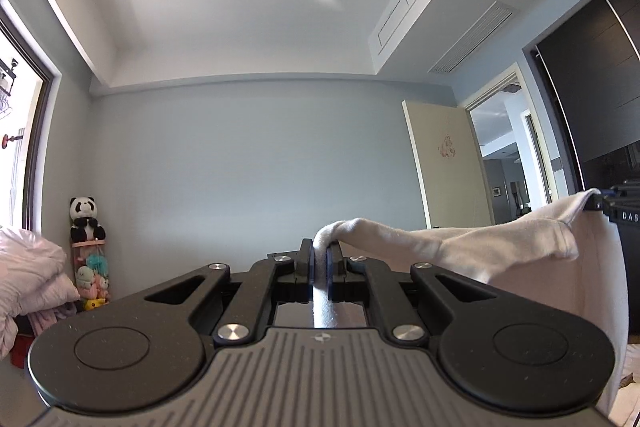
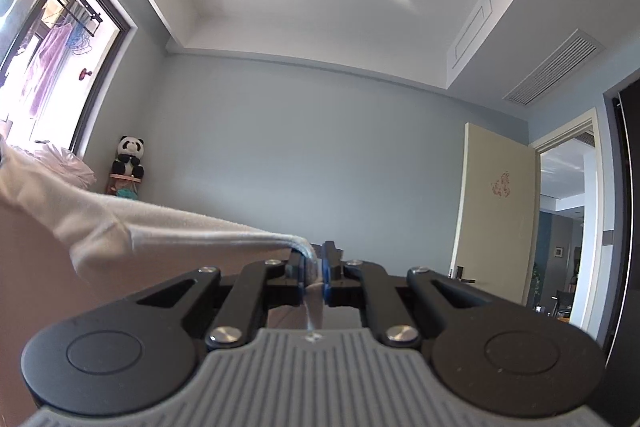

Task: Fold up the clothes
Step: 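Lift the white shirt with both grippers and shake it out, then lower the shirt onto the bed and open both grippers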

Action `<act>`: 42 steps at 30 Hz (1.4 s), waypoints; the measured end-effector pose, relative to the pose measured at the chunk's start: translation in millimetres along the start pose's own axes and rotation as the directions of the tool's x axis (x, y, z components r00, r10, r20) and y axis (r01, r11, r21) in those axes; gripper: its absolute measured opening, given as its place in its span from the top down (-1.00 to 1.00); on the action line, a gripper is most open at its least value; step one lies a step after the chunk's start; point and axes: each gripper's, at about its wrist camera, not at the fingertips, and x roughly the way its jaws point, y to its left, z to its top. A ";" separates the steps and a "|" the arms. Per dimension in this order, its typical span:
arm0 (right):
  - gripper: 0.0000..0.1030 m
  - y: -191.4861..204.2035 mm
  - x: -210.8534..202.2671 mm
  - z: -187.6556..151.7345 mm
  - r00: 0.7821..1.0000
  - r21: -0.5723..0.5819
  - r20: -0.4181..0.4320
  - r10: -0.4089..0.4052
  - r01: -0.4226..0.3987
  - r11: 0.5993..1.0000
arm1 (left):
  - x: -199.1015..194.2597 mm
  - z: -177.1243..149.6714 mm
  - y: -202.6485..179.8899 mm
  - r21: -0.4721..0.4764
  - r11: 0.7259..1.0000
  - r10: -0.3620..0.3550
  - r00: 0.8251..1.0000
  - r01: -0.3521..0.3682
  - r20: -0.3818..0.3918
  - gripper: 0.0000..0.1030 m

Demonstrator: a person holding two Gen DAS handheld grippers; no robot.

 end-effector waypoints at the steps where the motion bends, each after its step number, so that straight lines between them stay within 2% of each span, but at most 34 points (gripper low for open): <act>1: 0.81 3.5 8.3 -10.1 1.000 -0.002 -0.024 0.009 -0.009 1.000 | 3.9 -2.6 1.3 0.000 1.000 0.003 1.000 -0.003 -0.010 0.92; 6: 0.81 21.2 49.9 -60.9 0.988 -0.011 -0.144 0.050 -0.052 0.999 | 23.4 -15.5 7.9 0.003 1.000 0.019 0.998 -0.019 -0.063 0.92; 9: 0.81 31.8 74.8 -91.3 0.974 -0.013 -0.216 0.074 -0.079 0.997 | 61.0 -58.3 13.9 -0.002 1.000 0.014 0.980 -0.015 -0.197 0.92; 11: 0.81 39.0 94.2 -116.2 0.958 -0.010 -0.273 0.089 -0.095 0.995 | 89.0 -94.4 18.4 -0.002 1.000 0.003 0.957 -0.004 -0.290 0.92; 13: 0.81 46.5 123.2 -156.6 0.927 0.006 -0.362 0.100 -0.105 0.995 | 118.5 -130.6 21.6 -0.012 1.000 -0.004 0.928 0.000 -0.373 0.92; 16: 0.81 57.0 167.2 -217.1 0.865 0.035 -0.488 0.116 -0.114 0.993 | 158.8 -190.5 35.1 -0.034 0.999 -0.022 0.872 0.007 -0.488 0.92; 19: 0.81 63.2 213.4 -275.3 0.806 0.061 -0.578 0.125 -0.109 0.992 | 198.9 -244.4 46.0 -0.065 0.998 -0.045 0.818 0.009 -0.574 0.92; 25: 0.81 77.7 307.9 -376.2 0.719 0.056 -0.686 0.115 -0.105 0.993 | 282.7 -331.0 60.5 -0.091 0.996 -0.058 0.730 -0.005 -0.681 0.92; 30: 0.81 91.4 375.3 -452.7 0.632 0.071 -0.765 0.123 -0.107 0.992 | 342.8 -396.5 57.4 -0.084 0.996 -0.069 0.640 0.007 -0.765 0.92; 34: 0.81 100.3 402.6 -512.4 0.555 0.095 -0.820 0.143 -0.113 0.989 | 366.9 -443.6 55.3 -0.080 0.996 -0.084 0.575 0.033 -0.814 0.92; 35: 0.81 102.4 405.0 -523.1 0.541 0.096 -0.828 0.146 -0.121 0.988 | 370.8 -454.4 54.4 -0.080 0.996 -0.089 0.560 0.040 -0.824 0.92; 37: 0.80 106.6 406.8 -541.4 0.519 0.095 -0.841 0.155 -0.139 0.986 | 374.8 -472.6 54.4 -0.078 0.996 -0.095 0.541 0.053 -0.836 0.92; 39: 0.79 108.7 407.2 -553.9 0.506 0.098 -0.848 0.162 -0.151 0.984 | 376.0 -485.9 56.5 -0.085 0.995 -0.101 0.532 0.055 -0.841 0.91; 40: 0.79 109.2 407.4 -558.5 0.504 0.097 -0.849 0.162 -0.153 0.983 | 375.3 -491.6 57.5 -0.092 0.994 -0.106 0.530 0.053 -0.841 0.90; 42: 0.51 109.0 408.1 -562.1 0.513 0.086 -0.845 0.150 -0.146 0.986 | 370.6 -496.1 58.5 -0.095 0.994 -0.109 0.545 0.054 -0.831 0.86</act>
